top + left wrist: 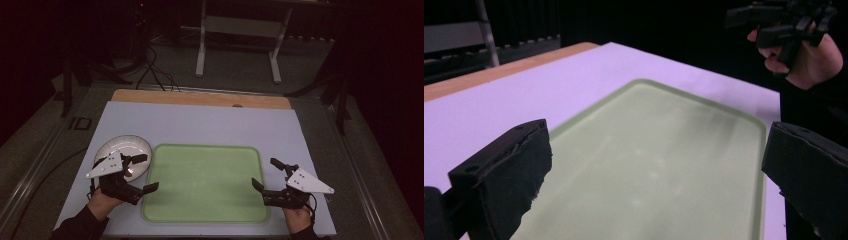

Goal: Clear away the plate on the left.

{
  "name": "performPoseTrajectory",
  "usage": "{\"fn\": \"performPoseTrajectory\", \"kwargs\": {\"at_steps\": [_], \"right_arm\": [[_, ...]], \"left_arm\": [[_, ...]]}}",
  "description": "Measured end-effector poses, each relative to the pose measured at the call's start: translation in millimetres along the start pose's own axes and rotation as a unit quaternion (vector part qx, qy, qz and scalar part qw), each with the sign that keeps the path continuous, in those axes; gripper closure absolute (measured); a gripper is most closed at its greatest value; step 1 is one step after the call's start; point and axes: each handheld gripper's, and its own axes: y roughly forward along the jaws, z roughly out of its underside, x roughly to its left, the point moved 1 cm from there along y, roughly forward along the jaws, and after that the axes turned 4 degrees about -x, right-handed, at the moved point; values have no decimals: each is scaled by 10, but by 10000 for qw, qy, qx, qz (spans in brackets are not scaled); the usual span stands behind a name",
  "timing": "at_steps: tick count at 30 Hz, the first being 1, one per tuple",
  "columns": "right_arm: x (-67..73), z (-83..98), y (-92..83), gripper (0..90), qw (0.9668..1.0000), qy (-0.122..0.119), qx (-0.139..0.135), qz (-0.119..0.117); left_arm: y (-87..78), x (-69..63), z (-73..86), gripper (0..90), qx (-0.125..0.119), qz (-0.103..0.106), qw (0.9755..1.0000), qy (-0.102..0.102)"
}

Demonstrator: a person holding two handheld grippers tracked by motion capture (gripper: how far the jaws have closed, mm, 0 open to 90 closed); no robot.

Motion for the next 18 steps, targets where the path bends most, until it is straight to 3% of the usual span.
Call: {"fn": "performPoseTrajectory", "kwargs": {"at_steps": [5,8,9,11,15,18], "right_arm": [[10,-6,1,125,10000,14,-20,-32],[14,-6,7,125,10000,20,-1,-48],[14,-6,7,125,10000,20,-1,-48],[19,-7,16,125,10000,2,17,-40],[36,-12,34,125,10000,-3,28,-67],[39,-14,36,125,10000,-7,30,-60]], "left_arm": [[49,-57,8,0,192,182,9996,101],[93,-129,-3,0,428,313,9984,178],[93,-129,-3,9,428,313,9984,178],[122,-162,-19,10,480,511,9975,97],[176,-263,-118,11,515,651,9962,268],[190,-291,-156,11,525,712,9957,282]]}}
